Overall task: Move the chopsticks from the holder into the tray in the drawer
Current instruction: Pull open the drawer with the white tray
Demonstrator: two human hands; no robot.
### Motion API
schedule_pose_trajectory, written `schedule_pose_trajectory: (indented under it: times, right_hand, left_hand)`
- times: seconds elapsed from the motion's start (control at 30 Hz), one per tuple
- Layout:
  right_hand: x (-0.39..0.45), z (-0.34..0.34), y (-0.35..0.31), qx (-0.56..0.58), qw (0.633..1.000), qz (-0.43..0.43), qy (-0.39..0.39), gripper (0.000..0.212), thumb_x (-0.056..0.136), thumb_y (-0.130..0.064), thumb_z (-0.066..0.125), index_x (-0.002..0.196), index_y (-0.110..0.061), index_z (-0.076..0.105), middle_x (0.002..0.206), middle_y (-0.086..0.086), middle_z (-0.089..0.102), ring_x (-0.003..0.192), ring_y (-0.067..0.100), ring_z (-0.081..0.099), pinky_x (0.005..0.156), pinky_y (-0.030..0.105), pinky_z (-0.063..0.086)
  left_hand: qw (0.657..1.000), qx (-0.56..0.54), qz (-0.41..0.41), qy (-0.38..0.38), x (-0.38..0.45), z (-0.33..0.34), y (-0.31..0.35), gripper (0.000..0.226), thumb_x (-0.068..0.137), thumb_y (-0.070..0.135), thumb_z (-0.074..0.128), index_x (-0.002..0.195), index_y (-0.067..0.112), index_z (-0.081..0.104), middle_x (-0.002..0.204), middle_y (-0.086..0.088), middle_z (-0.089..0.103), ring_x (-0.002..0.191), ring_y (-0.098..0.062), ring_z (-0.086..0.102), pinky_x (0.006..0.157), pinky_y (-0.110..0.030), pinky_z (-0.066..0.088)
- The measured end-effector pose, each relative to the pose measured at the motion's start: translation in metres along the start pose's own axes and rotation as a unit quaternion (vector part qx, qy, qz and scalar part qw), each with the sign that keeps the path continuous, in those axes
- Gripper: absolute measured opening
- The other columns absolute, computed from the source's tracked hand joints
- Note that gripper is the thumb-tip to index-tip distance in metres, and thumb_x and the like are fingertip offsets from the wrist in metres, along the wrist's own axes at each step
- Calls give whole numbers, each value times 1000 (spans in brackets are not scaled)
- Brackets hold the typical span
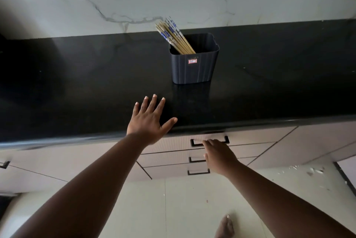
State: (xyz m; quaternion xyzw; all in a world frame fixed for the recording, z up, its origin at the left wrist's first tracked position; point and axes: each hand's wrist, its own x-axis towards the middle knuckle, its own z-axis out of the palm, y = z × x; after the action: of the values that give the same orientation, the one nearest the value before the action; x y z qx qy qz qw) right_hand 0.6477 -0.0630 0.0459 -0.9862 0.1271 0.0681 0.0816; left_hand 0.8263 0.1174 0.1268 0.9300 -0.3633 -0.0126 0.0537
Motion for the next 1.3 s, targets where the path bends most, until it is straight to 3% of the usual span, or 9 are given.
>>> schedule_pose_trajectory:
  times: [0.47, 0.57, 0.6, 0.67, 0.83, 0.97, 1.2, 1.23, 1.3]
  right_hand:
    - [-35, 1, -23, -57, 996, 58, -21, 15, 91, -9, 51, 102, -12, 61, 104, 6, 67, 96, 26, 63, 79, 33, 44]
    - [-73, 2, -26, -64, 998, 17, 3, 18, 58, -11, 78, 70, -20, 68, 70, 1, 68, 58, 24, 65, 57, 25, 48]
    - [-89, 6, -25, -52, 999, -3, 15, 25, 43, -9, 81, 60, -21, 66, 59, 0, 63, 45, 22, 60, 47, 21, 45]
    - [-119, 17, -23, -19, 999, -28, 22, 28, 37, -8, 78, 57, -22, 64, 55, -2, 57, 38, 21, 53, 39, 19, 40]
    - [-164, 38, -21, 4, 997, -67, -30, 31, 36, -19, 84, 59, -25, 63, 53, -8, 54, 40, 15, 52, 40, 17, 41]
    - [-176, 35, -24, 26, 998, -58, -24, 36, 27, -26, 87, 54, -29, 63, 49, -11, 54, 37, 9, 50, 39, 13, 36]
    - [-185, 24, -34, 18, 995, -36, -91, 35, 30, -32, 90, 54, -29, 64, 49, -12, 56, 37, 8, 52, 36, 11, 37]
    - [-187, 19, -36, 28, 994, -42, -93, 31, 38, -33, 88, 60, -29, 67, 56, -12, 61, 44, 7, 58, 40, 12, 39]
    - [-190, 5, -37, 97, 989, 3, -109, 22, 75, -32, 69, 97, -33, 68, 96, -14, 70, 86, 7, 67, 69, 18, 47]
  left_hand:
    - [1000, 9, -9, 2, 0, 2, -1, 93, 76, 85, 2, 153, 32, 6, 163, -1, 4, 149, -23, -3, 120, -46, 0]
    - [1000, 11, -9, 7, 0, 2, 1, 92, 77, 84, 3, 153, 32, 7, 163, -1, 5, 149, -23, -2, 120, -45, 0]
    - [1000, 12, -9, 9, 0, 2, 1, 91, 78, 84, 3, 153, 32, 7, 163, -1, 6, 149, -23, -1, 120, -45, 0]
    - [1000, 13, -11, 10, 0, 2, 1, 91, 78, 84, 2, 153, 32, 7, 163, -1, 5, 149, -24, -2, 120, -45, 0]
    - [1000, 14, -8, 14, -1, 2, 1, 91, 79, 83, 1, 153, 31, 7, 163, -2, 5, 149, -24, -2, 120, -46, 0]
    - [1000, 13, -10, 12, -2, 1, 2, 91, 78, 83, 1, 153, 31, 7, 163, -2, 5, 149, -24, -1, 120, -46, 1]
    - [1000, 16, -10, 10, -2, 2, 1, 92, 78, 83, 0, 153, 30, 6, 163, -2, 5, 149, -24, -2, 120, -46, 1]
    - [1000, 14, -9, 7, -2, 2, 1, 93, 77, 83, -1, 153, 30, 6, 163, -2, 4, 149, -24, -2, 120, -46, 1]
    - [1000, 12, -11, -3, -3, 0, 1, 94, 76, 83, -3, 153, 29, 5, 163, -2, 3, 149, -24, -4, 120, -46, -1]
